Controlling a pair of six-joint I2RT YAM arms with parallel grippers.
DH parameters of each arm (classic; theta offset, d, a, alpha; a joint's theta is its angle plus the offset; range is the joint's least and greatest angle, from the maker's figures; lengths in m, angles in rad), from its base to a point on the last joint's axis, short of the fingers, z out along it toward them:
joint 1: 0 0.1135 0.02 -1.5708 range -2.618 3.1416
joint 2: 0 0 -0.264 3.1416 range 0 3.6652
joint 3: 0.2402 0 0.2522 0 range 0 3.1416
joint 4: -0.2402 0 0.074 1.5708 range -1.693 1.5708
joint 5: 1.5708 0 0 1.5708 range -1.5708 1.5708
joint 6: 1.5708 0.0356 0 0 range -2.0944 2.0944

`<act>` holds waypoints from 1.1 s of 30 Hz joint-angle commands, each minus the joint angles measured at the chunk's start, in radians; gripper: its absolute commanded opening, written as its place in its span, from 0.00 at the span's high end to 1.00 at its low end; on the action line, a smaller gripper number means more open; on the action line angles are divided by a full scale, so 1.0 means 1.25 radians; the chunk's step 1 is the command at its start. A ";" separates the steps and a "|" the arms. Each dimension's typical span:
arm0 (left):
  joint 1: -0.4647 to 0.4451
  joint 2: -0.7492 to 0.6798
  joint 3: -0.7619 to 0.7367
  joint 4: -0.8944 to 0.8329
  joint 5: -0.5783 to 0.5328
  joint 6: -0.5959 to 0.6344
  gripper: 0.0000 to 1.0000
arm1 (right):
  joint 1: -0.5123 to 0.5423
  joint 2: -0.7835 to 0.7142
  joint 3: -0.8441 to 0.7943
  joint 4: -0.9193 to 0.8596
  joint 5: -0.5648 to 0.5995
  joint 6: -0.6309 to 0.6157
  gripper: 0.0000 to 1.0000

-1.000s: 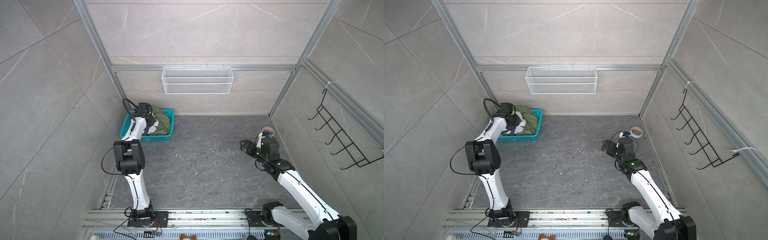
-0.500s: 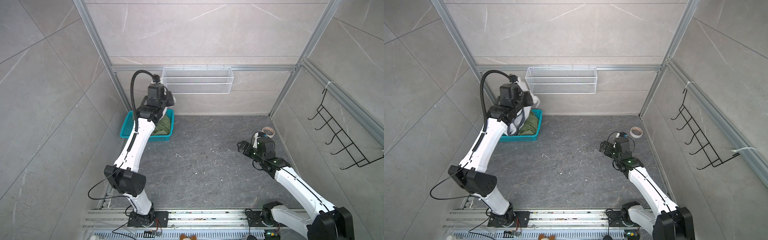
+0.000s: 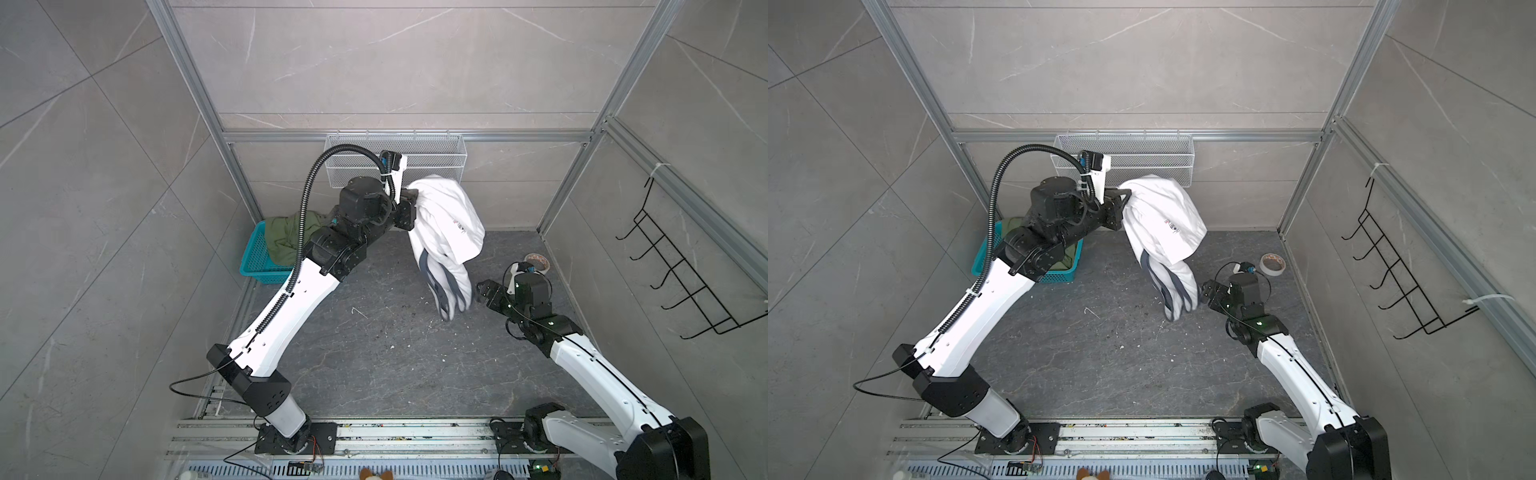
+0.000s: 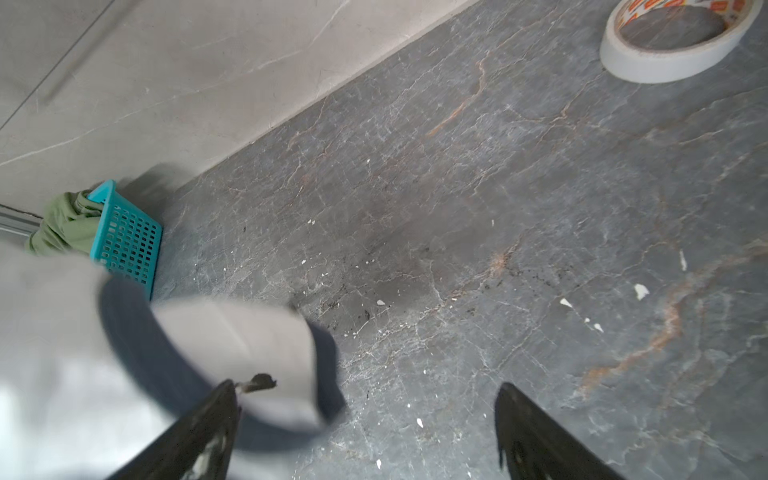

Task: Fold and stack the tank tops
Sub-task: 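Lift the white tank top from the basket and lay it on the table, then move the left gripper to the tank top hem while the right gripper reaches the shoulder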

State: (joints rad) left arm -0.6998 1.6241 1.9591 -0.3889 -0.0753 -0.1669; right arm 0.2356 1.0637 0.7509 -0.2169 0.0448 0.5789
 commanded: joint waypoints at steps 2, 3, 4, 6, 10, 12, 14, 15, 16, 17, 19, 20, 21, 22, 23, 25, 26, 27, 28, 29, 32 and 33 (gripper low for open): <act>0.007 0.046 -0.082 0.020 -0.024 0.023 1.00 | 0.007 -0.023 0.026 -0.025 0.035 -0.024 0.04; 0.008 0.063 -0.099 0.002 -0.040 0.023 1.00 | 0.006 -0.021 0.027 -0.027 0.038 -0.026 0.04; 0.015 0.084 -0.117 -0.014 -0.046 0.023 1.00 | 0.007 -0.020 0.026 -0.028 0.042 -0.026 0.04; 0.034 0.136 -0.134 -0.066 -0.045 0.023 1.00 | 0.007 -0.014 0.025 -0.031 0.049 -0.025 0.04; 0.115 0.250 -0.136 -0.232 0.021 0.023 1.00 | 0.007 0.014 0.029 -0.040 0.049 -0.020 0.04; 0.120 0.234 -0.195 -0.235 -0.009 0.023 1.00 | 0.014 0.032 0.035 -0.042 0.041 -0.026 0.05; 0.111 0.181 -0.271 -0.205 -0.037 0.023 1.00 | 0.027 0.056 0.046 -0.047 0.035 -0.035 0.05; 0.106 0.147 -0.316 -0.188 -0.046 0.023 1.00 | 0.042 0.071 0.056 -0.049 0.033 -0.044 0.05; 0.103 0.118 -0.358 -0.177 -0.048 0.023 1.00 | 0.062 0.091 0.067 -0.050 0.037 -0.056 0.05; 0.096 0.092 -0.391 -0.174 -0.055 0.023 1.00 | 0.087 0.112 0.080 -0.053 0.047 -0.067 0.06; 0.083 0.055 -0.443 -0.178 -0.063 0.023 1.00 | 0.138 0.154 0.107 -0.058 0.075 -0.090 0.06; 0.075 0.037 -0.469 -0.183 -0.053 0.023 1.00 | 0.164 0.178 0.121 -0.058 0.088 -0.100 0.06; 0.067 0.019 -0.498 -0.183 -0.038 0.023 1.00 | 0.184 0.203 0.136 -0.057 0.093 -0.106 0.07; 0.061 0.006 -0.517 -0.182 -0.024 0.023 1.00 | 0.195 0.226 0.147 -0.057 0.094 -0.109 0.08; 0.046 -0.009 -0.543 -0.176 -0.011 0.023 1.00 | 0.207 0.250 0.162 -0.054 0.087 -0.111 0.08; 0.006 -0.037 -0.587 -0.164 -0.020 -0.320 0.08 | 0.217 0.290 0.187 -0.053 0.077 -0.112 0.08; -0.012 -0.052 -0.606 -0.157 -0.026 -0.334 0.06 | 0.221 0.310 0.201 -0.056 0.073 -0.112 0.09; -0.018 -0.063 -0.620 -0.152 -0.030 -0.350 0.05 | 0.223 0.324 0.211 -0.058 0.072 -0.110 0.09; -0.018 -0.079 -0.640 -0.141 -0.039 -0.373 0.04 | 0.224 0.338 0.222 -0.060 0.071 -0.108 0.09; -0.019 -0.094 -0.661 -0.120 -0.042 -0.383 0.03 | 0.225 0.349 0.229 -0.060 0.068 -0.107 0.09; -0.018 -0.116 -0.686 -0.094 -0.062 -0.394 0.03 | 0.233 0.374 0.245 -0.056 0.048 -0.110 0.09; -0.018 -0.119 -0.688 -0.090 -0.066 -0.391 0.03 | 0.237 0.378 0.248 -0.055 0.040 -0.114 0.10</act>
State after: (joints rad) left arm -0.7300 1.5196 1.0985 -0.5587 -0.1284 -0.5678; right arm 0.5156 1.5177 1.0229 -0.2695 0.1181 0.4644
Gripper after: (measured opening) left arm 0.970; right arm 0.905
